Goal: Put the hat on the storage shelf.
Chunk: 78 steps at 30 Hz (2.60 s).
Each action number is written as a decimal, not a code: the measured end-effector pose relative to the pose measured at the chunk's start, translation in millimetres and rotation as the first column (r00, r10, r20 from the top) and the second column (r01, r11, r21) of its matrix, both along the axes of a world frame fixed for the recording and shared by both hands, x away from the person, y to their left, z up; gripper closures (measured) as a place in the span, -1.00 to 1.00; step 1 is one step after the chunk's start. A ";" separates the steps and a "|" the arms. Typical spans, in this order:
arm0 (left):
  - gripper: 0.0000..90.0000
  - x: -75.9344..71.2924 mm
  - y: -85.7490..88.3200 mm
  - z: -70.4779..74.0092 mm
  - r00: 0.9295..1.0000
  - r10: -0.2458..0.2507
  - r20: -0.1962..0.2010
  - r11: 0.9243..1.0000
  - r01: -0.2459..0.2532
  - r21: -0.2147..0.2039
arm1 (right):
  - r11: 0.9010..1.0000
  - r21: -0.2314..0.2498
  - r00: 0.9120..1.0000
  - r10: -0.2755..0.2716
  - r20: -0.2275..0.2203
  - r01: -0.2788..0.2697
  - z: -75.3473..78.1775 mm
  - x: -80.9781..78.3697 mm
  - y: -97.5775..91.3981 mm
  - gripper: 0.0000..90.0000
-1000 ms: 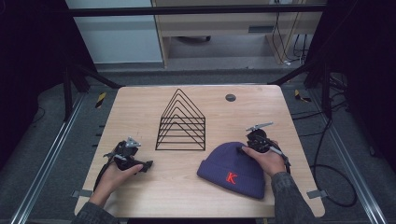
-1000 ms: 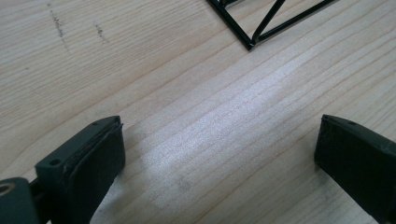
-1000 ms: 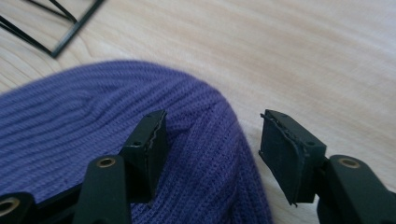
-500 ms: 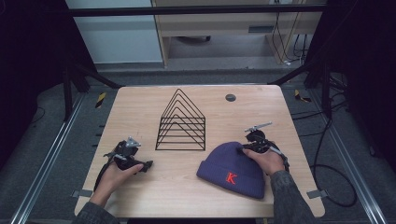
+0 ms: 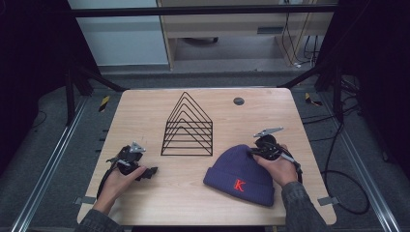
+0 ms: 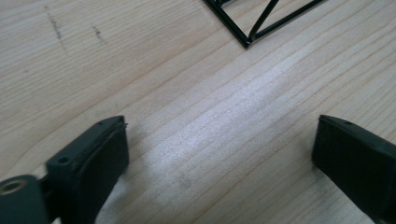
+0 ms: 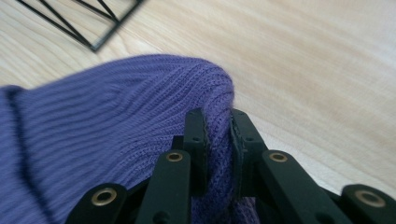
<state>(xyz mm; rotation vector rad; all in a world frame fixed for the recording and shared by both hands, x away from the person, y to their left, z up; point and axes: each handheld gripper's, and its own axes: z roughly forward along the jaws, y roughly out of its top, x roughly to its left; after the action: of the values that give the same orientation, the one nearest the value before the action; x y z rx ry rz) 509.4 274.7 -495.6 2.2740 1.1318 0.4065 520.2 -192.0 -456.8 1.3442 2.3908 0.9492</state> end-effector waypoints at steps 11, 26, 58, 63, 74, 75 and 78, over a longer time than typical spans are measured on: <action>-0.77 -10.6 8.2 28.7 0.985 0.011 0.171 0.990 0.014 -0.142 | 0.996 0.062 0.983 0.057 0.173 -0.069 52.2 -45.5 5.6 0.79; -0.81 -18.6 8.0 101.9 0.960 -0.012 0.278 0.968 0.081 -0.239 | 0.983 0.007 0.925 0.171 0.340 -0.184 126.2 -70.3 15.4 0.80; -0.83 3.9 -19.1 193.4 0.949 -0.101 0.299 0.959 0.172 -0.223 | 0.991 0.050 0.845 0.080 0.528 -0.125 261.1 3.8 53.1 0.79; -0.83 5.7 -24.0 198.9 0.944 -0.112 0.309 0.958 0.185 -0.219 | 0.988 0.053 0.829 0.093 0.551 -0.146 277.3 6.4 71.9 0.79; -0.81 9.8 -31.7 199.4 0.941 -0.126 0.314 0.954 0.202 -0.222 | 0.978 0.065 0.819 0.131 0.559 -0.201 279.5 12.8 107.0 0.78; -0.81 10.1 -33.0 199.5 0.941 -0.131 0.313 0.954 0.206 -0.220 | 0.977 0.065 0.818 0.134 0.560 -0.204 279.1 13.0 109.2 0.78; -0.81 10.5 -35.5 200.4 0.939 -0.137 0.315 0.950 0.215 -0.228 | 0.973 0.073 0.815 0.141 0.562 -0.219 278.3 12.6 117.1 0.78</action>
<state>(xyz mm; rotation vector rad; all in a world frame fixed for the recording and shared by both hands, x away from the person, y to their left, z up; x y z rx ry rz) 519.9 239.3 -295.3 1.9841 0.7714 0.4783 532.8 -74.9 -178.5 0.7309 2.0412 1.3561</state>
